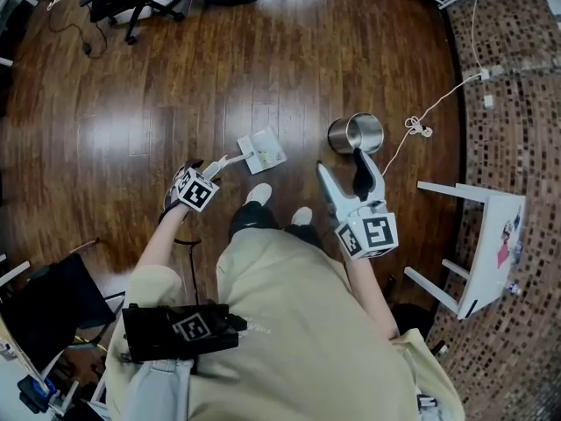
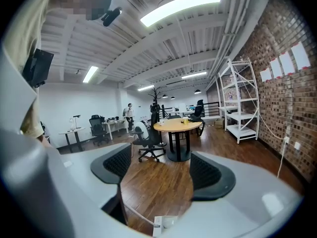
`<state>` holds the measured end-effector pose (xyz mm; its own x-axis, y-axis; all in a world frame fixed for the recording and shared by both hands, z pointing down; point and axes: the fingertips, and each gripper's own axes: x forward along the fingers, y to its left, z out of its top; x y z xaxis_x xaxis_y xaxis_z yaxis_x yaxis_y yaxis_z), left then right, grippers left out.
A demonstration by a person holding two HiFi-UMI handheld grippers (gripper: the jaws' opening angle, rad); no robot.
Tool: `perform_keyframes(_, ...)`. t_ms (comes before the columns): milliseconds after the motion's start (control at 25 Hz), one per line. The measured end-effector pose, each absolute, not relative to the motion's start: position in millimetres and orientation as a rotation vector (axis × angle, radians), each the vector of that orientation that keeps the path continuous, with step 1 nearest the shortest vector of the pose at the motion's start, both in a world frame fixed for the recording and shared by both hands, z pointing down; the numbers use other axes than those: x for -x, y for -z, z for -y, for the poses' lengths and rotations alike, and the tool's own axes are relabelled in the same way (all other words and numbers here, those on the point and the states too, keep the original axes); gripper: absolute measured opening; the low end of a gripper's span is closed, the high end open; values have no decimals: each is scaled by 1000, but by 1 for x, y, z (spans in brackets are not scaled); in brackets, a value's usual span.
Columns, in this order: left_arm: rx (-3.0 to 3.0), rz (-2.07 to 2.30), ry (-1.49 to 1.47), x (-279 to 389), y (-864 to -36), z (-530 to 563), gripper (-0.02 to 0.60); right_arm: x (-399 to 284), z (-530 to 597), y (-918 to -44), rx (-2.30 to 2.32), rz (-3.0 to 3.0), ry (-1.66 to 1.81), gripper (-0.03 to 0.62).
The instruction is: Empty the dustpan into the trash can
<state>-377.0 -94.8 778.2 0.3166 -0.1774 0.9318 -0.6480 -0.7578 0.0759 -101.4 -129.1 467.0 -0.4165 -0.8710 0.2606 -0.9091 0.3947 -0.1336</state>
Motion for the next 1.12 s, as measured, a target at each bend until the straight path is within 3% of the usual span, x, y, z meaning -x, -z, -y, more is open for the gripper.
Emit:
perform_keyframes(280, -2131, 770, -1448, 379, -787, 99, 259, 94, 129, -469, -1618, 2489, -392, 357)
perform_keyframes(360, -2134, 781, -1457, 379, -787, 100, 211, 94, 129, -468, -1616, 2492, -394, 357)
perform_keyframes(440, -2139, 785, -1471, 380, -788, 99, 123, 95, 128, -469, -1612, 2495, -399, 357)
perform_keyframes(600, -2144, 670, -1553, 379, -794, 86, 66, 93, 126, -473, -1608, 2501, -415, 357)
perform_keyframes(920, -2122, 623, -1586, 401, -802, 82, 24, 99, 125, -474, -1591, 2523, -421, 357)
perform_keyframes(1120, -2126, 583, -1581, 380, -802, 81, 9, 99, 124, -475, -1584, 2535, -428, 357)
